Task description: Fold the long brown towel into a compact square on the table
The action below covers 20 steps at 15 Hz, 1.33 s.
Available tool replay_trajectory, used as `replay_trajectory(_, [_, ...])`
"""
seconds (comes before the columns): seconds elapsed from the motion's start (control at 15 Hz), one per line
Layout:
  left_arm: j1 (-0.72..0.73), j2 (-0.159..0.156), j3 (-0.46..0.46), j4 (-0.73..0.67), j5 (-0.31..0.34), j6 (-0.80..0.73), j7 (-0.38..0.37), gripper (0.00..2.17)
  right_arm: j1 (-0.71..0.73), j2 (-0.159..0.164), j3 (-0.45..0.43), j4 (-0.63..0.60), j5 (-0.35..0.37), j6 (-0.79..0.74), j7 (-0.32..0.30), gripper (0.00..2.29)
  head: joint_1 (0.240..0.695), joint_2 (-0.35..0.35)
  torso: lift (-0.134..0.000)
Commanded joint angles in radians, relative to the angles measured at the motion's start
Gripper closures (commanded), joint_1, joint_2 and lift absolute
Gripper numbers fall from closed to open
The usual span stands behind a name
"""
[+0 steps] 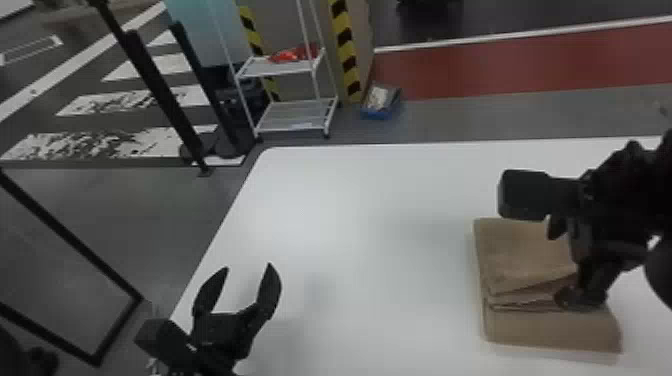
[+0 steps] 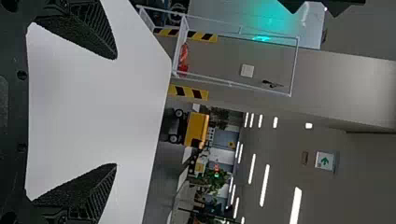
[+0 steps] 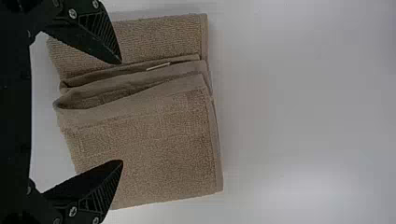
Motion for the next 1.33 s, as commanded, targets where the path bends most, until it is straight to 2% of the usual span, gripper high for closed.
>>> replay_trajectory(0.0, [0.003, -0.003, -0.003, 0.0, 0.0, -0.021, 0.001, 0.06, -0.002, 0.002, 0.031, 0.014, 0.027, -0.042, 0.007, 0.15, 0.695, 0.33, -0.123])
replay_trajectory(0.4, [0.002, -0.003, -0.003, 0.003, 0.001, -0.027, 0.013, 0.06, -0.008, 0.0, 0.068, 0.013, 0.062, -0.069, 0.03, 0.15, 0.695, 0.343, -0.123])
replay_trajectory(0.67, [0.002, -0.003, 0.0, 0.006, 0.004, -0.03, 0.013, 0.06, -0.005, -0.015, 0.083, 0.008, 0.088, -0.078, 0.051, 0.15, 0.695, 0.344, -0.123])
replay_trajectory(1.27, [0.0, -0.003, -0.003, 0.029, 0.007, -0.067, 0.01, 0.06, 0.004, -0.02, 0.117, 0.034, 0.139, -0.091, 0.046, 0.29, 0.695, 0.33, -0.123])
